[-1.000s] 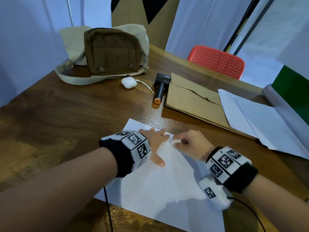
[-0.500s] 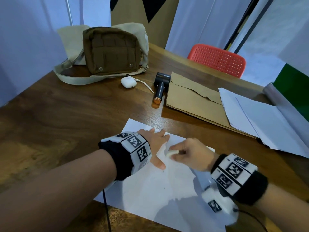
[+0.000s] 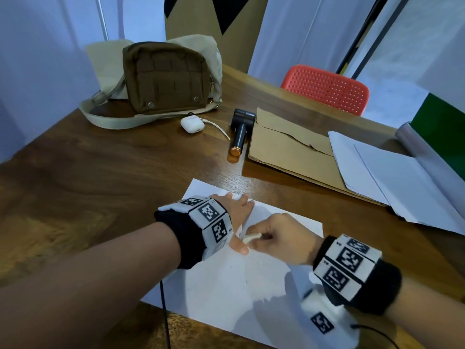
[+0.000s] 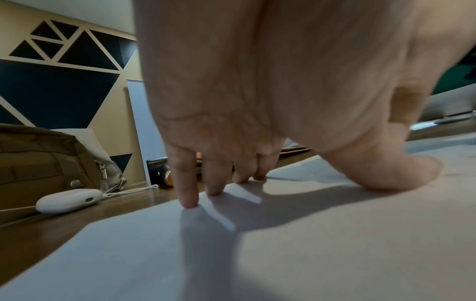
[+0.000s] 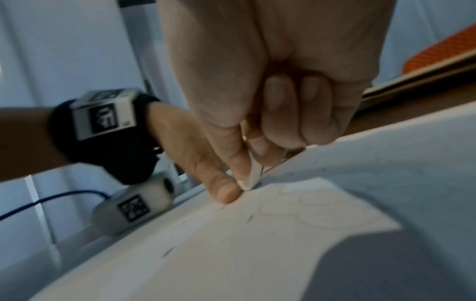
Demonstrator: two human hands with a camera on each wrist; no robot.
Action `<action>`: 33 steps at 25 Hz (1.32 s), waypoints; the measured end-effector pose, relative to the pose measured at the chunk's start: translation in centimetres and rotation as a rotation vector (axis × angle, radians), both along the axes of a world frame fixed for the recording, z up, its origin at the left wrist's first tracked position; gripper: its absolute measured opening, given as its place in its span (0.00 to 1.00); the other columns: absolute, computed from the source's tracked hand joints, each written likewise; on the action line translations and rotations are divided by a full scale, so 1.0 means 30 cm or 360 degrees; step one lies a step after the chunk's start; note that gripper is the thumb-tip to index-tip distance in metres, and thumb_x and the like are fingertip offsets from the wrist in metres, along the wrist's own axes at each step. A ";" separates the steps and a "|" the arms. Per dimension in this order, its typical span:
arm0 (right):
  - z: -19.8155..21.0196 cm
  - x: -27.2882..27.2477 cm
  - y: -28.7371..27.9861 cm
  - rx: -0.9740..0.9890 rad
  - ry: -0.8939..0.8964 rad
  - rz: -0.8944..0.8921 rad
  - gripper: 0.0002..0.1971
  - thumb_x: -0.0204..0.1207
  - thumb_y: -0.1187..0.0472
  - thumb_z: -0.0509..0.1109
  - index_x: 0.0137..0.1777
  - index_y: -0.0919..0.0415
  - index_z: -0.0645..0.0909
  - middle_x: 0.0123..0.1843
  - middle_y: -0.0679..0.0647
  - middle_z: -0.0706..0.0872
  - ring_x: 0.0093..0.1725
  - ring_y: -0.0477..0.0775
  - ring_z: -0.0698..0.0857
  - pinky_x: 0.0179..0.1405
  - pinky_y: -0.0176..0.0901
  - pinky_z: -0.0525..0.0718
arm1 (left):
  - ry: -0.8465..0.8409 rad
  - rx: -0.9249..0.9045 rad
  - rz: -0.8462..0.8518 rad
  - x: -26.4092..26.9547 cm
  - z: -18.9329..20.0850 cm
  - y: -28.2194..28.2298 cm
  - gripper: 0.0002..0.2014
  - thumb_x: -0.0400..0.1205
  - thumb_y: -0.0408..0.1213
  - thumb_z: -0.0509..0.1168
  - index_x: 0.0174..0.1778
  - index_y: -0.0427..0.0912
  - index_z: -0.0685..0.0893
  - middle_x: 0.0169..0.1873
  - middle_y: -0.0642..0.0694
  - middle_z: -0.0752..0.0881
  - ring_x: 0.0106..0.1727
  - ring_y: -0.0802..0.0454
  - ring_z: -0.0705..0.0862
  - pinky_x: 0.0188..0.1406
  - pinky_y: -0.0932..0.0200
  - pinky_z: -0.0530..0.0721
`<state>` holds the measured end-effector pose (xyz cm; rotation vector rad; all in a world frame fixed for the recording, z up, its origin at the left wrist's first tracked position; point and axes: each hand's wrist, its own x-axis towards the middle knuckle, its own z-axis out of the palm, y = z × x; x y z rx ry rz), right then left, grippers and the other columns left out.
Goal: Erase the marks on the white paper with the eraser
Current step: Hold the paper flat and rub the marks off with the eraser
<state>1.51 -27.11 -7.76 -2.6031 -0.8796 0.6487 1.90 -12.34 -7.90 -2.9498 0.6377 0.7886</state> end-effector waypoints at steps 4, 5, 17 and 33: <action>0.016 0.103 -0.007 -0.0125 -0.0165 -0.0293 0.12 0.79 0.59 0.64 0.55 0.59 0.87 0.43 0.55 0.89 0.41 0.52 0.85 0.39 0.35 0.79 | 0.0025 -0.0011 0.0016 -0.002 0.004 -0.002 0.49 0.75 0.57 0.68 0.83 0.44 0.46 0.83 0.45 0.52 0.83 0.40 0.55 0.74 0.42 0.68; 0.016 0.115 -0.005 -0.0140 -0.0252 -0.0353 0.12 0.79 0.59 0.63 0.51 0.61 0.87 0.40 0.57 0.88 0.40 0.53 0.84 0.40 0.39 0.78 | 0.0032 -0.0020 0.0018 -0.004 0.006 -0.001 0.49 0.75 0.57 0.68 0.83 0.44 0.46 0.83 0.45 0.52 0.82 0.39 0.55 0.75 0.42 0.67; 0.002 0.086 -0.021 -0.0234 -0.0383 -0.0249 0.12 0.80 0.59 0.61 0.52 0.62 0.86 0.37 0.56 0.84 0.37 0.51 0.77 0.38 0.37 0.73 | 0.0036 0.0008 0.0016 0.006 -0.005 -0.001 0.50 0.75 0.58 0.68 0.84 0.46 0.43 0.83 0.45 0.48 0.83 0.37 0.52 0.76 0.41 0.64; 0.006 0.020 -0.039 -0.0154 -0.0110 -0.0110 0.11 0.78 0.60 0.64 0.54 0.56 0.88 0.42 0.52 0.87 0.36 0.41 0.81 0.45 0.34 0.78 | 0.0007 0.0001 0.0022 0.005 -0.023 -0.002 0.51 0.74 0.59 0.68 0.84 0.47 0.42 0.84 0.46 0.47 0.83 0.37 0.49 0.76 0.41 0.63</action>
